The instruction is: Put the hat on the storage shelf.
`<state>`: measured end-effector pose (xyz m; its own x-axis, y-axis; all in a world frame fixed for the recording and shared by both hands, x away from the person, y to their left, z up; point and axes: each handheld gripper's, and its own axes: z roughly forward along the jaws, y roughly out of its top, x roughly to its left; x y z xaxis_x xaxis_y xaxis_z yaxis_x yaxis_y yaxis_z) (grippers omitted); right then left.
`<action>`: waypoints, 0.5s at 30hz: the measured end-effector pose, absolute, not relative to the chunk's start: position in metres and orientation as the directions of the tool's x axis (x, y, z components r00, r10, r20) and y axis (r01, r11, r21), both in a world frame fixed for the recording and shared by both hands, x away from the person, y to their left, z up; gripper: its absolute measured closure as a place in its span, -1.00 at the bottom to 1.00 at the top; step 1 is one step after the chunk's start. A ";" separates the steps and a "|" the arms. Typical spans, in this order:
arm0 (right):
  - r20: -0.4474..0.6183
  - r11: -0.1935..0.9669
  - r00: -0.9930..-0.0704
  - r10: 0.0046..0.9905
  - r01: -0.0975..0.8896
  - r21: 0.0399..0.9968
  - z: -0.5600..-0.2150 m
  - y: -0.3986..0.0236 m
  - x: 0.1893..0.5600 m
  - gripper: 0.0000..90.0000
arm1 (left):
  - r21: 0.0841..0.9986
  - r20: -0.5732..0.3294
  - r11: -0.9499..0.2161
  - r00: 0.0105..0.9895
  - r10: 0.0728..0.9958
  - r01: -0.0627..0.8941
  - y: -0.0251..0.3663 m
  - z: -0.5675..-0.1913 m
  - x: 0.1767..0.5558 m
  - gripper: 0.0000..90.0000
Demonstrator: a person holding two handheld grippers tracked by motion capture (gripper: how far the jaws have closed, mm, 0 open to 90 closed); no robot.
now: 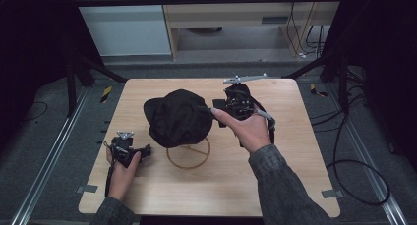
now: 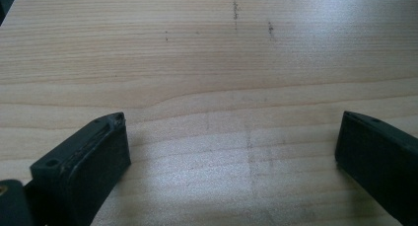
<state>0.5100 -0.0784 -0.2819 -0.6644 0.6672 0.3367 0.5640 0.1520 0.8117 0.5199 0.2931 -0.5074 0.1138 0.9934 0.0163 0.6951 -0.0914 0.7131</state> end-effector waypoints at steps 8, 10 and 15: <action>0.308 0.156 -0.662 0.683 0.544 0.824 -0.278 -0.083 0.505 -0.60 | 0.713 0.016 -0.091 0.114 0.993 0.695 0.293 -0.507 0.520 -1.00; 0.305 0.153 -0.660 0.687 0.541 0.827 -0.277 -0.084 0.504 -0.66 | 0.713 0.016 -0.091 0.114 0.993 0.695 0.293 -0.507 0.520 -1.00; 0.293 0.149 -0.657 0.694 0.530 0.835 -0.274 -0.089 0.501 -0.78 | 0.713 0.016 -0.092 0.114 0.993 0.695 0.293 -0.507 0.520 -1.00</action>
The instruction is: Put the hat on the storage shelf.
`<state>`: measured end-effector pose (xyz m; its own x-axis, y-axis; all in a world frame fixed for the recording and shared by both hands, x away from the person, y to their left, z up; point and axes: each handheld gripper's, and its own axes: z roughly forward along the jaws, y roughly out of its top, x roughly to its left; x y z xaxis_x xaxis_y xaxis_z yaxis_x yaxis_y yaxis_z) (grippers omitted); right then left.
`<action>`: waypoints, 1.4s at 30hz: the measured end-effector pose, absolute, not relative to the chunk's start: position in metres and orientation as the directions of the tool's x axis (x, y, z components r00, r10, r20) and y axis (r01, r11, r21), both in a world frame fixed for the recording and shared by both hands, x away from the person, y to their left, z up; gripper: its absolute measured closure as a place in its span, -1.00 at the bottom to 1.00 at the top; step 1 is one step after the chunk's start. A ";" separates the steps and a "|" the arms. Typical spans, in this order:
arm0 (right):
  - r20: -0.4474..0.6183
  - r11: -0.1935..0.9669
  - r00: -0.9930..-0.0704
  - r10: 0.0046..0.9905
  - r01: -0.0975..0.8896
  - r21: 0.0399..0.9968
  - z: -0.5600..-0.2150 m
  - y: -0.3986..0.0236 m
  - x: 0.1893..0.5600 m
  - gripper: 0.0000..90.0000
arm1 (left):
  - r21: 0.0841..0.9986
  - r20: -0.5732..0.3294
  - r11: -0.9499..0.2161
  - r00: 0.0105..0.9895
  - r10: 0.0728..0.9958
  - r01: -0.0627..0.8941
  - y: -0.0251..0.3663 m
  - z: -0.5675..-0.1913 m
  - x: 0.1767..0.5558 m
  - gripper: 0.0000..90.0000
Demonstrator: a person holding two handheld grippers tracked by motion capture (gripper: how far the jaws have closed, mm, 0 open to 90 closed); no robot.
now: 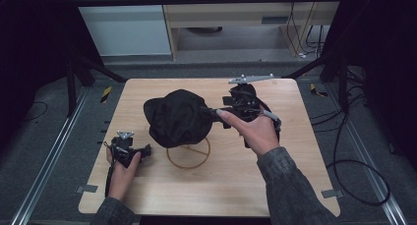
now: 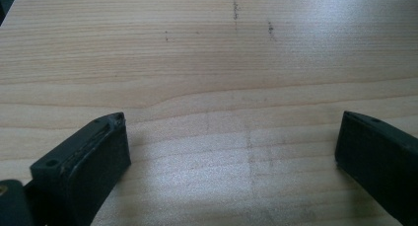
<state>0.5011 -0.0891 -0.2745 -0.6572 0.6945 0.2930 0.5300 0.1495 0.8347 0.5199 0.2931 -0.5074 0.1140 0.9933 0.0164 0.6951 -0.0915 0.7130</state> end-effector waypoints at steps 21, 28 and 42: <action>0.216 0.143 -0.646 0.733 0.456 0.879 -0.267 -0.121 0.486 -0.89 | 0.713 0.017 -0.092 0.114 0.993 0.695 0.293 -0.507 0.520 -1.00; 0.204 0.138 -0.633 0.746 0.447 0.884 -0.267 -0.131 0.483 -0.89 | 0.713 0.016 -0.092 0.114 0.993 0.695 0.293 -0.507 0.520 -1.00; 0.172 0.149 -0.625 0.762 0.427 0.892 -0.265 -0.143 0.477 -0.89 | 0.713 0.016 -0.091 0.114 0.993 0.695 0.293 -0.507 0.520 -1.00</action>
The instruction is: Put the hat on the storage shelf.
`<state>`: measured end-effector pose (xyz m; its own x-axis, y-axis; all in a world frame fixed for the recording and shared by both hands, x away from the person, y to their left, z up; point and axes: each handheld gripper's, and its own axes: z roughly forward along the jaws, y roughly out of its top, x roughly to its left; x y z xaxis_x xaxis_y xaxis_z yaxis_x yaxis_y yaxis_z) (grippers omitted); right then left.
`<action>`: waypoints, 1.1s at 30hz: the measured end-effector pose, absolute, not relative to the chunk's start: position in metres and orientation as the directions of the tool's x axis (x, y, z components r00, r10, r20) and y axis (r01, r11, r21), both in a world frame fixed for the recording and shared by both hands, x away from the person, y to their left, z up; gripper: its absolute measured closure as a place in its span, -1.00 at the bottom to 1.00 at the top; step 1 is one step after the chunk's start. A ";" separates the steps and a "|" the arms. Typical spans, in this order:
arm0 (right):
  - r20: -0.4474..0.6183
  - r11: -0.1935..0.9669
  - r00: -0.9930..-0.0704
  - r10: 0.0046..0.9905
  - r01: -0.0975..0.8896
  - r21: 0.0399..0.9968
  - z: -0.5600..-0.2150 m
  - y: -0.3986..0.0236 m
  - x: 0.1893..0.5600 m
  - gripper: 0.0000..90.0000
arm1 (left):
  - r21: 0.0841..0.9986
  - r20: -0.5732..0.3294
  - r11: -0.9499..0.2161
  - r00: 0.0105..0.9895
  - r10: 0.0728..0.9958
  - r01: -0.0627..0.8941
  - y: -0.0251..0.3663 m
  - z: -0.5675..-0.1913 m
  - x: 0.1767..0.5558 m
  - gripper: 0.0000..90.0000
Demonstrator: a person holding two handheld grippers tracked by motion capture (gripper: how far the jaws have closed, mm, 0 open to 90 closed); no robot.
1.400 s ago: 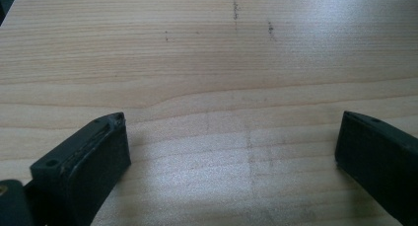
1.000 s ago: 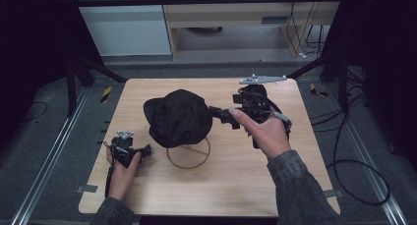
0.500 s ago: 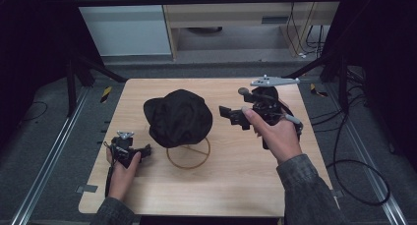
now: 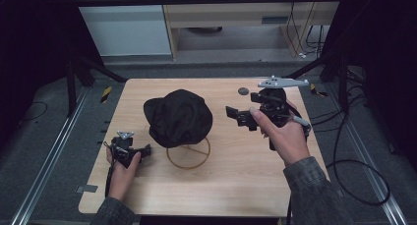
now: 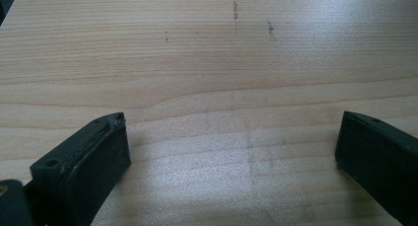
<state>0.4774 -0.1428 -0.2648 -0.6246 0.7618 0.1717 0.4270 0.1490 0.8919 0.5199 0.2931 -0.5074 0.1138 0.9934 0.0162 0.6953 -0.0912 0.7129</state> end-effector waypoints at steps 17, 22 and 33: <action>0.085 0.185 -0.582 0.809 0.390 0.902 -0.276 -0.166 0.471 -0.89 | 0.713 0.016 -0.089 0.112 0.994 0.695 0.293 -0.507 0.520 -1.00; 0.069 0.193 -0.559 0.826 0.395 0.898 -0.282 -0.174 0.473 -0.88 | 0.711 0.019 -0.094 0.114 0.993 0.697 0.293 -0.507 0.520 -1.00; 0.065 0.191 -0.498 0.865 0.446 0.875 -0.308 -0.197 0.476 -0.81 | 0.710 0.019 -0.094 0.114 0.993 0.697 0.293 -0.507 0.520 -1.00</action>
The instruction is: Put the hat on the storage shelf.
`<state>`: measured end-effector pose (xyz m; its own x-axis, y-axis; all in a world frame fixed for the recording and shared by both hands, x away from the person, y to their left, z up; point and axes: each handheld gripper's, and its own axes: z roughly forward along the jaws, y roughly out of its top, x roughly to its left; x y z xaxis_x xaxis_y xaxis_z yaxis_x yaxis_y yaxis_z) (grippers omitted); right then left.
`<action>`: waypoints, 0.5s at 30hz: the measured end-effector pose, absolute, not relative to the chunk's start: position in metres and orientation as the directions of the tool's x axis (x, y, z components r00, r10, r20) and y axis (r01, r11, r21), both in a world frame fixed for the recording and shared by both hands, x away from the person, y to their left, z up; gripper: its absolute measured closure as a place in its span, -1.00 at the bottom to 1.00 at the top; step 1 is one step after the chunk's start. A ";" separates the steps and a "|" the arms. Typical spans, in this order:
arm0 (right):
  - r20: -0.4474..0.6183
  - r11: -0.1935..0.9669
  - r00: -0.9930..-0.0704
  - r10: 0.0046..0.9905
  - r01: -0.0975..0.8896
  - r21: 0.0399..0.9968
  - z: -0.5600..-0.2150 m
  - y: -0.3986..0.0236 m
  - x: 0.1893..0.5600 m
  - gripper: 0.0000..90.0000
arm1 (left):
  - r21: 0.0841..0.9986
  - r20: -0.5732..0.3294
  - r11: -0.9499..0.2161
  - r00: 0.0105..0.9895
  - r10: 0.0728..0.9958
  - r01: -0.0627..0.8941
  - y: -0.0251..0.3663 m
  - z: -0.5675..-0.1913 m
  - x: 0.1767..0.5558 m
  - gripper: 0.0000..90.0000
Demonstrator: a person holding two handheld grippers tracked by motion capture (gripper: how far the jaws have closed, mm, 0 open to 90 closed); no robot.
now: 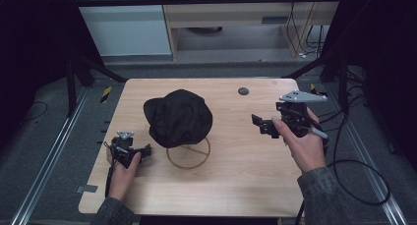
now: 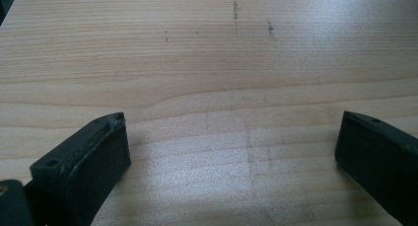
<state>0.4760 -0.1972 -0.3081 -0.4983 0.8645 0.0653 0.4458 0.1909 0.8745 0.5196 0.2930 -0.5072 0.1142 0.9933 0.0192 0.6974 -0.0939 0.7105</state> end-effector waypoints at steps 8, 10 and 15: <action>0.055 0.196 -0.473 0.879 0.464 0.864 -0.328 -0.207 0.476 -0.77 | 0.711 0.020 -0.094 0.114 0.993 0.697 0.293 -0.507 0.520 -1.00; 0.057 0.194 -0.471 0.880 0.467 0.862 -0.330 -0.208 0.476 -0.77 | 0.710 0.019 -0.094 0.114 0.993 0.697 0.293 -0.507 0.520 -1.00; 0.058 0.193 -0.465 0.883 0.473 0.860 -0.337 -0.212 0.475 -0.76 | 0.711 0.019 -0.094 0.114 0.993 0.697 0.293 -0.507 0.520 -1.00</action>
